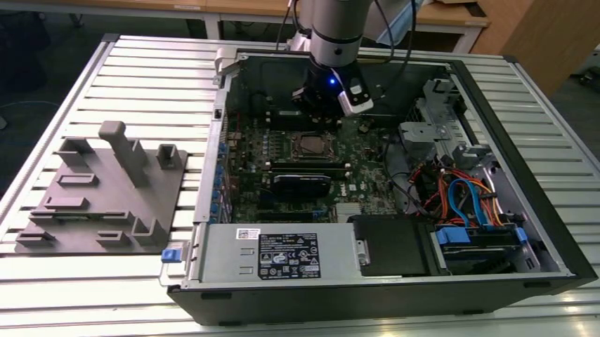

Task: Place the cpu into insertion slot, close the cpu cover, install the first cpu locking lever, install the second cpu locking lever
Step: 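Install the first cpu locking lever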

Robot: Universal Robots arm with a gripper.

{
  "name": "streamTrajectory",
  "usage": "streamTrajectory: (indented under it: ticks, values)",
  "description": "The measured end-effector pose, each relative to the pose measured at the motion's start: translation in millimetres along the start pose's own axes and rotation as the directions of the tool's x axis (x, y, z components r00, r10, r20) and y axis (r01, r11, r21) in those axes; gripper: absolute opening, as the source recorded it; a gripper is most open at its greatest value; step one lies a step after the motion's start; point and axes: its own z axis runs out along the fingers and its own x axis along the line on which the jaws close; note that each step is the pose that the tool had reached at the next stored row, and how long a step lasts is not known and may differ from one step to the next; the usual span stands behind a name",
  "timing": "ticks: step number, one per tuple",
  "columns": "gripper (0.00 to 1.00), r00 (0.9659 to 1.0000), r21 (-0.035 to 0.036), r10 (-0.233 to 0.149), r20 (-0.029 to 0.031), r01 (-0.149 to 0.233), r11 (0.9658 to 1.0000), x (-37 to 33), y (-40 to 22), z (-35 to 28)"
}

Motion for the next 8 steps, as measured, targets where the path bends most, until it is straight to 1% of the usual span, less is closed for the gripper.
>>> streamTrajectory:
  ticks: [8]
  values:
    - [0.1,1.0,0.0,0.0,0.0,0.0,1.0,0.0,0.1,-1.0]
